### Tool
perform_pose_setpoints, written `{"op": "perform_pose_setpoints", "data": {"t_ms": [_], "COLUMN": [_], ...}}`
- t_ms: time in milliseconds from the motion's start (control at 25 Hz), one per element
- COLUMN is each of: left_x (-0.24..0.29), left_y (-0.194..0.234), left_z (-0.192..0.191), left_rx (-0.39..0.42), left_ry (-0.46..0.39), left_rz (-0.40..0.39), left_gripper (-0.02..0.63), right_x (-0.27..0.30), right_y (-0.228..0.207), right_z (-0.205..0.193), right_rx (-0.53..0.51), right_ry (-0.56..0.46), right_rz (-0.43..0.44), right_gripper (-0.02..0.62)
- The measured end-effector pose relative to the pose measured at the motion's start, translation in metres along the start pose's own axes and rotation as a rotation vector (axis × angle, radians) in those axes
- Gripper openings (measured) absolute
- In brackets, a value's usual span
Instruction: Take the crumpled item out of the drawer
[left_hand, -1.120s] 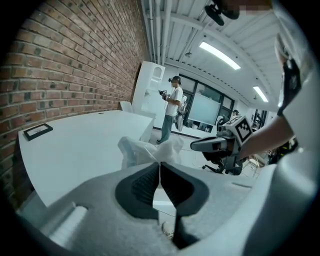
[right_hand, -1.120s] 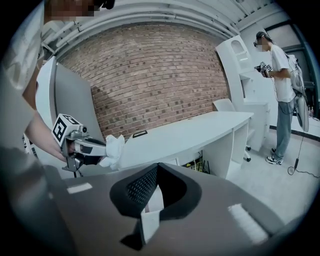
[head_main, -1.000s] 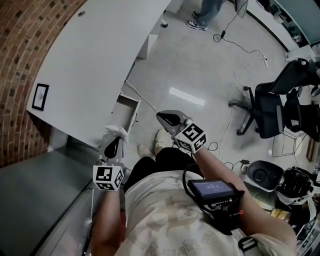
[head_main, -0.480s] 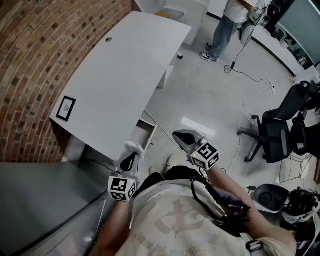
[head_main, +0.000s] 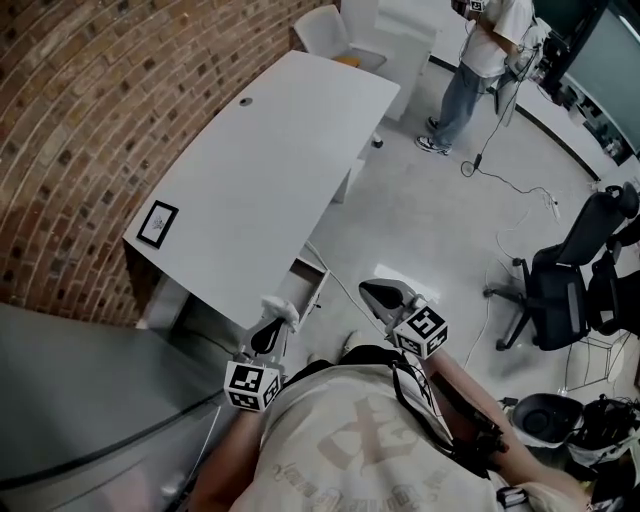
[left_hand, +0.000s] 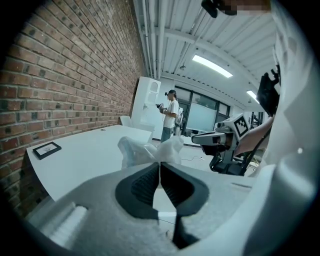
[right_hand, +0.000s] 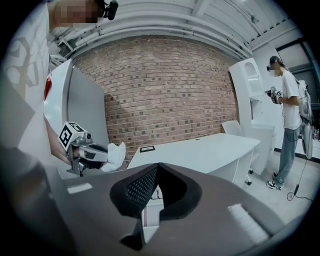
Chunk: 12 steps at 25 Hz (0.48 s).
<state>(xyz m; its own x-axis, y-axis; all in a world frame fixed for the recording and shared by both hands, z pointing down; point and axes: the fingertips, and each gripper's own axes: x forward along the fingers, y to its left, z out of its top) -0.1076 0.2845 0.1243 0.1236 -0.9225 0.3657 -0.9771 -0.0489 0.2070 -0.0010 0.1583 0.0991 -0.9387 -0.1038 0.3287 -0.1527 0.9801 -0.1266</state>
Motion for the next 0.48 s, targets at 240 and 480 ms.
{"op": "perform_pose_setpoints", "data": {"t_ms": [240, 480], "left_x": [-0.002, 0.002], "left_y": [-0.006, -0.022], "left_z": [-0.003, -0.004], "left_rx": [0.004, 0.022], "left_ry": [-0.003, 0.001], "left_rz": [-0.004, -0.037], "left_gripper": [0.014, 0.014], "right_x": [-0.003, -0.014], "right_y": [0.012, 0.012], "right_z": [-0.006, 0.0], "right_rx": [-0.012, -0.032], "right_ry": [0.013, 0.012], "right_rz": [0.02, 0.01], "right_gripper": [0.008, 0.008]}}
